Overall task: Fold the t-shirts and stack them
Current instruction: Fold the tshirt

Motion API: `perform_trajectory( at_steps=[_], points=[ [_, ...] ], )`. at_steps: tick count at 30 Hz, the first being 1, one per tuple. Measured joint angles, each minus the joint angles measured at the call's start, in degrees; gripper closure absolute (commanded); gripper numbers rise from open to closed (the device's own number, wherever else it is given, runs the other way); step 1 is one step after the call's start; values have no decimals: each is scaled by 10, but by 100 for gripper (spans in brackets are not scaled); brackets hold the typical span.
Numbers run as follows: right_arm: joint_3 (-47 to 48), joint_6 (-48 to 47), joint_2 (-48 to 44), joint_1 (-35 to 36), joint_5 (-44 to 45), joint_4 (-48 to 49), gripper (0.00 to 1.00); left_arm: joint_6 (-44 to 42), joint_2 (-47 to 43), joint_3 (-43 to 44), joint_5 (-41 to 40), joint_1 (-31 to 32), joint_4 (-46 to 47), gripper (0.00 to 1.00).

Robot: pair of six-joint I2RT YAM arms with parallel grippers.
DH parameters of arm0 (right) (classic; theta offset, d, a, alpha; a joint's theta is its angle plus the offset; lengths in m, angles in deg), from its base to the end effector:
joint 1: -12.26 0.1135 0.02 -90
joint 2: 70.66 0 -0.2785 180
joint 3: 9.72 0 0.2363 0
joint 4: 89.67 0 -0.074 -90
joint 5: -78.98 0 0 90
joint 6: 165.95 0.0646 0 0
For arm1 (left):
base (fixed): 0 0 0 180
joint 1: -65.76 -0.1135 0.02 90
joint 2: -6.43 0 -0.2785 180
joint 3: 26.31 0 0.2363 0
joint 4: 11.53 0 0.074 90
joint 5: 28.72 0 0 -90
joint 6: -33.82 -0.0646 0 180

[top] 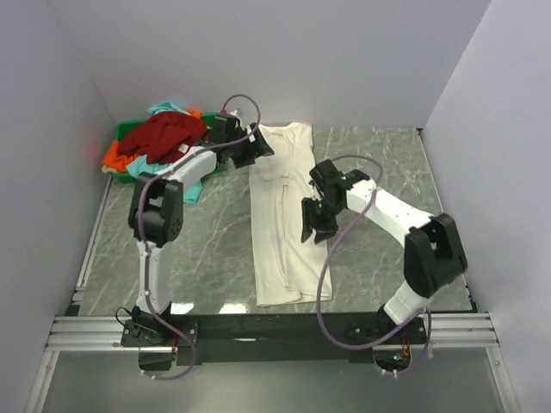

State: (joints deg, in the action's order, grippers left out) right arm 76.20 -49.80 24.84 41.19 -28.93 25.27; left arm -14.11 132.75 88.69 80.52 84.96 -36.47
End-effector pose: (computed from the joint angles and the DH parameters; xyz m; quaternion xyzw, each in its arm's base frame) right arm 0.2666 0.1700 0.2208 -0.0445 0.9782 0.1978 0.0457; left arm 0.4893 -0.1929 0.2117 -0.1003 0.8770 -0.3553 0.3075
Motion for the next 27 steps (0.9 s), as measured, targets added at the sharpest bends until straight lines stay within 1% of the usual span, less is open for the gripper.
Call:
perform_trajectory(
  at_steps=[2,5,8,11,14,17,20,23,27],
  points=[
    [-31,6,-39,15,18,-19,50,-20,-65,-37,-24,9,-24,12],
    [-81,25,-69,43,35,-33,50,-41,-174,-108,-62,30,-54,13],
    [-122,48,-76,75,43,-37,50,-51,-269,-195,-85,56,-77,16],
    [-158,76,-76,117,54,-38,50,-54,-334,-285,-93,84,-111,17],
    [-189,105,-81,153,65,-38,50,-54,-374,-374,-97,112,-158,18],
    [-223,128,-99,163,74,-30,50,-51,-413,-451,-96,137,-208,19],
    [-233,141,-103,163,86,-28,51,-48,-461,-502,-87,146,-237,20],
    [-233,149,-101,163,100,-14,51,-45,-501,-534,-68,148,-247,21],
    [-233,154,-95,163,113,1,52,-35,-515,-562,-36,157,-243,21]
  ],
)
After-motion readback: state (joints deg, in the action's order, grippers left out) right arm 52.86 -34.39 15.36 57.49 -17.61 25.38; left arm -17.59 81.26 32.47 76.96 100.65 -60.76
